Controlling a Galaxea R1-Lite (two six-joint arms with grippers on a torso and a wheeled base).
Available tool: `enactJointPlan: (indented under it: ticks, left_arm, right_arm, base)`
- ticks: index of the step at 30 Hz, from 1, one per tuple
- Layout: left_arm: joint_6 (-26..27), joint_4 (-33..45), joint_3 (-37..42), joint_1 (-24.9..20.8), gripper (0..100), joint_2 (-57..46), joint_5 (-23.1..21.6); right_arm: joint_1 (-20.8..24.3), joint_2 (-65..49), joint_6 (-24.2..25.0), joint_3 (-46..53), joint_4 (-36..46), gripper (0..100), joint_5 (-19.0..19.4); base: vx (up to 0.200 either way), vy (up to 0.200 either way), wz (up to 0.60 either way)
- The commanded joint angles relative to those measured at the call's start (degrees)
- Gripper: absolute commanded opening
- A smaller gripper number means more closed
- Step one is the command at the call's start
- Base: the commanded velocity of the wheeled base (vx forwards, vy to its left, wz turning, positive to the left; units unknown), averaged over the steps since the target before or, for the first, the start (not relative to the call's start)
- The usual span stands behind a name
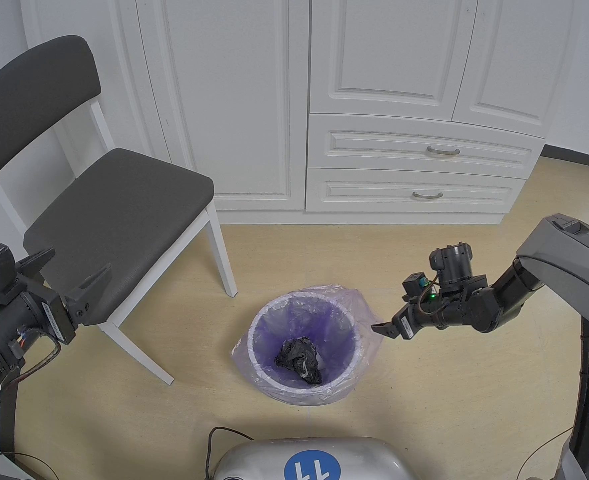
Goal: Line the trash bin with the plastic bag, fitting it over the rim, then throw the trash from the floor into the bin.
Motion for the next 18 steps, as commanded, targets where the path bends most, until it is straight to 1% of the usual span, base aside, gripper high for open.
enactJointPlan:
  ticks: [1, 2, 3, 4, 7, 8, 9, 11, 12, 14, 18]
  left_arm:
    - [-0.01, -0.03, 0.35, 0.01, 100, 0.59, 0.02]
    - [-0.01, -0.03, 0.35, 0.01, 100, 0.59, 0.02]
    - [-0.01, -0.03, 0.35, 0.01, 100, 0.85, 0.02]
    - [-0.09, -0.03, 0.35, 0.01, 100, 1.11, 0.02]
    - [-0.09, -0.03, 0.44, 0.01, 100, 1.64, 0.02]
    - [-0.09, -0.03, 0.44, 0.01, 100, 1.64, 0.02]
    - [-0.09, -0.03, 0.44, 0.01, 100, 1.82, 0.02]
    - [-0.09, -0.03, 0.44, 0.01, 100, 1.82, 0.02]
    - [-0.09, -0.03, 0.44, 0.01, 100, 1.82, 0.02]
    - [-0.09, -0.03, 0.44, 0.01, 100, 1.82, 0.11]
    - [-0.09, -0.03, 0.35, 0.01, 100, 1.99, 0.11]
  right_arm:
    - [-6.10, 9.97, -2.14, -8.55, 2.66, 100, 1.61]
    - [-6.10, 9.97, -2.14, -8.55, 2.66, 100, 1.61]
    - [-6.45, 13.22, -2.06, -11.53, 2.83, 100, 1.44]
    - [-6.45, 13.74, -1.97, -12.59, 3.80, 100, 1.44]
    - [-6.71, 14.45, -1.27, -17.86, 13.47, 100, 2.41]
    - [-6.71, 14.45, -1.27, -17.86, 13.47, 100, 2.41]
    - [-6.62, 16.21, 0.93, -23.58, 19.44, 100, 2.41]
    - [-6.10, 19.02, 4.71, -29.20, 23.05, 100, 2.41]
    - [-5.74, 21.74, 6.56, -33.16, 23.75, 100, 1.79]
    - [-5.30, 25.17, 8.75, -38.43, 24.10, 100, 1.61]
    - [-4.86, 30.09, 9.81, -46.34, 26.30, 100, 1.53]
  base:
    - [0.000, 0.000, 0.00]
    - [0.000, 0.000, 0.00]
    - [0.000, 0.000, 0.00]
    - [0.000, 0.000, 0.00]
    - [0.000, 0.000, 0.00]
    - [0.000, 0.000, 0.00]
    - [0.000, 0.000, 0.00]
    - [0.000, 0.000, 0.00]
    - [0.000, 0.000, 0.00]
    - [0.000, 0.000, 0.00]
    - [0.000, 0.000, 0.00]
